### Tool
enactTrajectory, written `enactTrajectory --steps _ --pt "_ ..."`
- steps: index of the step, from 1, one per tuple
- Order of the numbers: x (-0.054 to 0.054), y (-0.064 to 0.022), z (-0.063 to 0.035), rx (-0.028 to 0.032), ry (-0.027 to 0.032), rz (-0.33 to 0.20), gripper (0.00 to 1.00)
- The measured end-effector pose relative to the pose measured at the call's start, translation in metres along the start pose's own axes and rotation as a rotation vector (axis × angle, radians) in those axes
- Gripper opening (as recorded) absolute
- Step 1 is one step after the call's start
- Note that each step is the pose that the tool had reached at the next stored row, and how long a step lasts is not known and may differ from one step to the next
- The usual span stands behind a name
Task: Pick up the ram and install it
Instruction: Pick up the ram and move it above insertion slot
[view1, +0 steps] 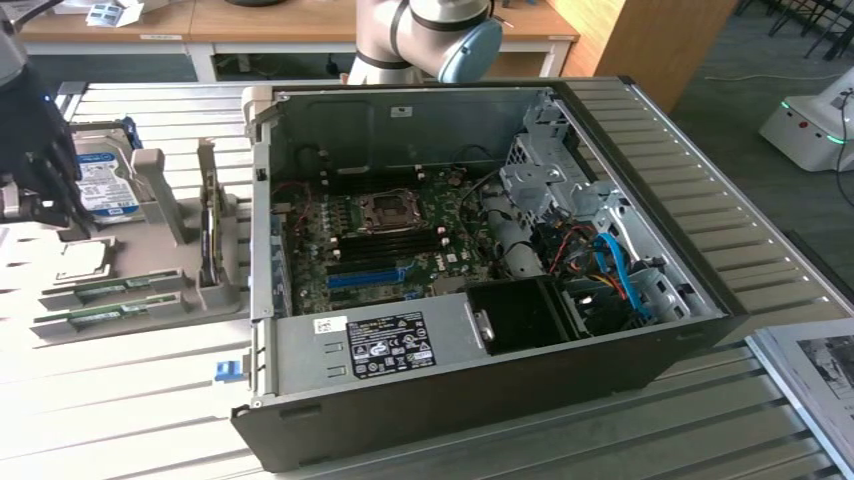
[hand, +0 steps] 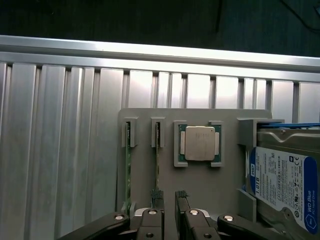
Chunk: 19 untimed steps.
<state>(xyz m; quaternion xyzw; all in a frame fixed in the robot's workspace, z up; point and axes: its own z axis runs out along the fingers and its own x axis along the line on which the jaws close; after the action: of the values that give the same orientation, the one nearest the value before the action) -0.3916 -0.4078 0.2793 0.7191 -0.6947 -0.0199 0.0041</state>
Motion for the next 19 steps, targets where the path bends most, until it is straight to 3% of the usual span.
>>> enactTrajectory --steps 19 --pt "0.001 -0.0007 0.0234 0.0 0.0 0.0 0.24"
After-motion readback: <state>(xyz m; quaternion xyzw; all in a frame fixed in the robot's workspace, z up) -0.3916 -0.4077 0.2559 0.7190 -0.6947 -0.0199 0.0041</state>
